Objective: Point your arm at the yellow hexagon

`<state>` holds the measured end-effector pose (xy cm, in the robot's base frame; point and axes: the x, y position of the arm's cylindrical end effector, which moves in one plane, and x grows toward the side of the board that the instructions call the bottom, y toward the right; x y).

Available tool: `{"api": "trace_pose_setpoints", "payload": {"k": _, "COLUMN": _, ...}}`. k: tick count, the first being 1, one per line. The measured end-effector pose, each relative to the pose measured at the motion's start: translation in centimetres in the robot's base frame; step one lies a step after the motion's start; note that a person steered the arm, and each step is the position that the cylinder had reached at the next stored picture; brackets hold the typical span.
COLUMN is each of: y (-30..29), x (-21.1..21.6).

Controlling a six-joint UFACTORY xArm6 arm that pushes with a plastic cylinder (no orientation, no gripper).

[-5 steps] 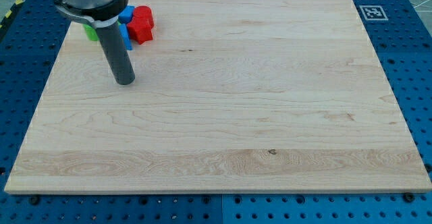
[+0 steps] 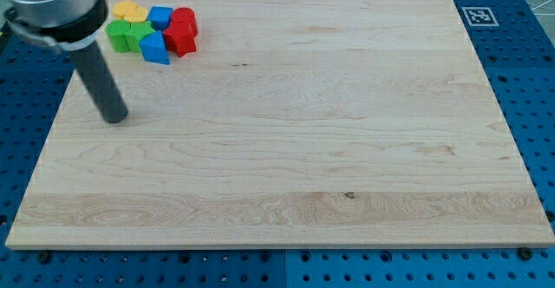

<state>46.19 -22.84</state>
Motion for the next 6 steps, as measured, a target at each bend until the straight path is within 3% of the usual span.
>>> {"api": "trace_pose_setpoints", "payload": {"k": 1, "y": -2.4, "x": 0.2}}
{"api": "trace_pose_setpoints", "payload": {"k": 2, "y": -4.6, "x": -3.7}}
{"api": "trace_pose_setpoints", "payload": {"k": 4, "y": -5.1, "x": -20.8}}
{"api": "trace_pose_setpoints", "payload": {"k": 5, "y": -5.2, "x": -27.1}}
{"api": "trace_pose_setpoints", "payload": {"k": 6, "y": -5.1, "x": -27.0}}
